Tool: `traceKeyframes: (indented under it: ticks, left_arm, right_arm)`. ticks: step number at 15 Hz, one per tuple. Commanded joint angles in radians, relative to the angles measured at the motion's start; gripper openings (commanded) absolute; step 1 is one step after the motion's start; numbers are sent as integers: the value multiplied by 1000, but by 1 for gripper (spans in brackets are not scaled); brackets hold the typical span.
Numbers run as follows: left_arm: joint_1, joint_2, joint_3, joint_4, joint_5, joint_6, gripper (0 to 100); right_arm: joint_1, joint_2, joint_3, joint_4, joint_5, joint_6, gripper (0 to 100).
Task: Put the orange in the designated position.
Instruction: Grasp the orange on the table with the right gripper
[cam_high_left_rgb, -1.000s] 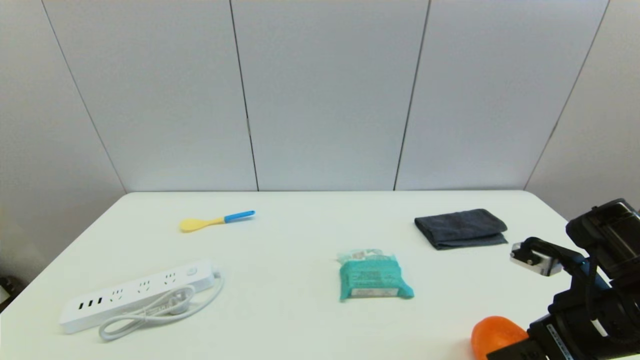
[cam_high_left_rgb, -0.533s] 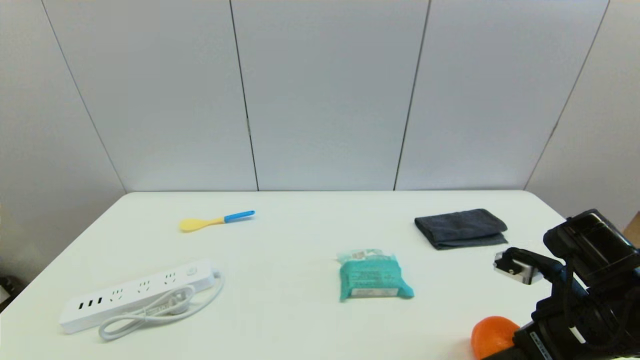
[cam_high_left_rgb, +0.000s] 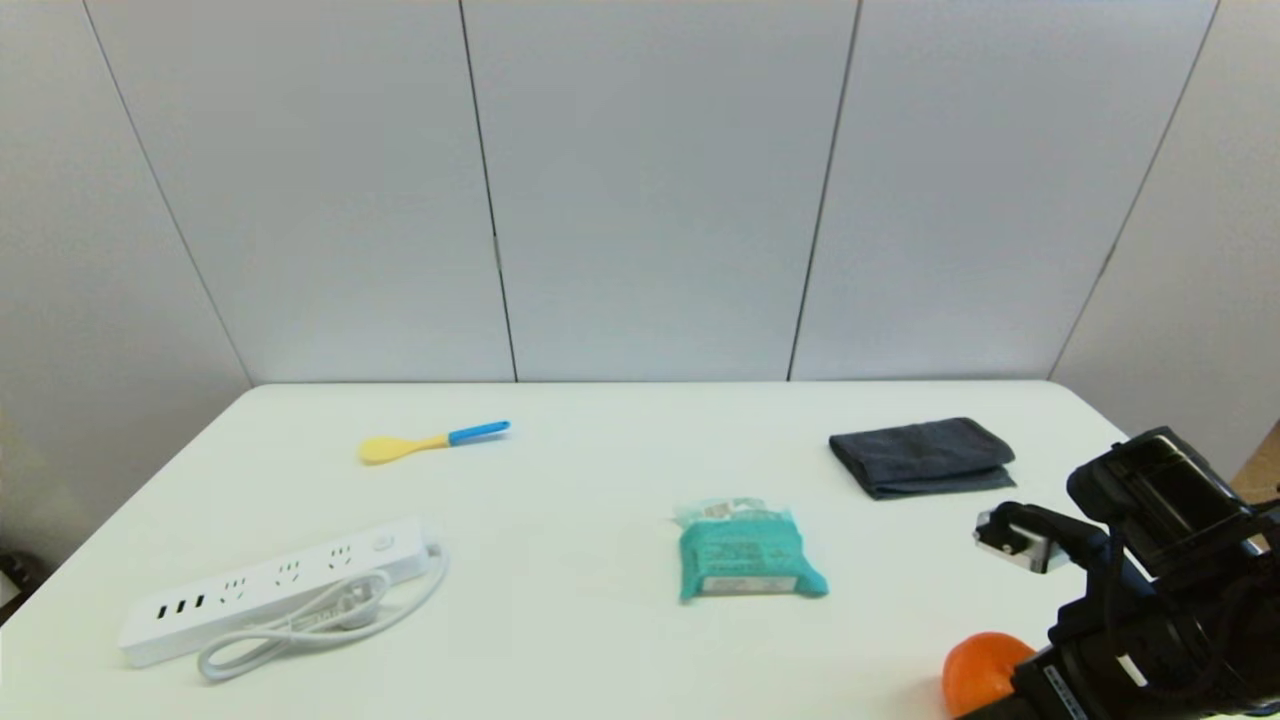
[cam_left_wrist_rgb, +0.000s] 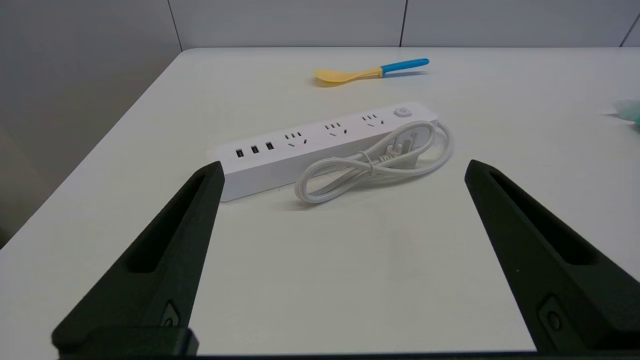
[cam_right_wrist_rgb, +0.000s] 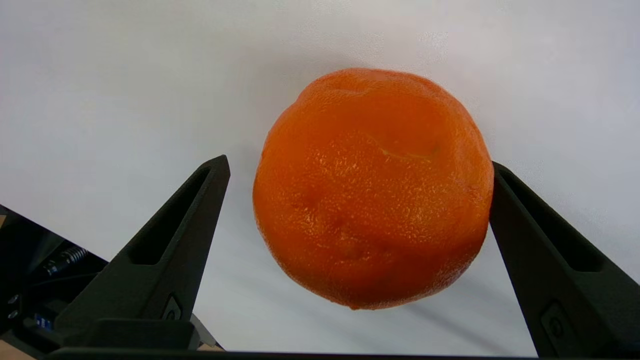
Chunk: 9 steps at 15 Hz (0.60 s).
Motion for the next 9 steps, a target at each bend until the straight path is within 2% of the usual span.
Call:
traceKeyframes:
  ticks: [1,3,4,9]
  left_arm:
    - [0,0,0,0,0,0,100]
    - [0,0,0,0,0,0,100]
    - [0,0,0,-1,0,0,100]
    - [0,0,0,0,0,0,100]
  right_arm:
    - [-1,6,11,-37,0,1,100]
    - [-7,6,12,-45,0,1,100]
    - [-7,6,15,-46,0,1,0]
    - [-7,8,17,-49,-1,1,0]
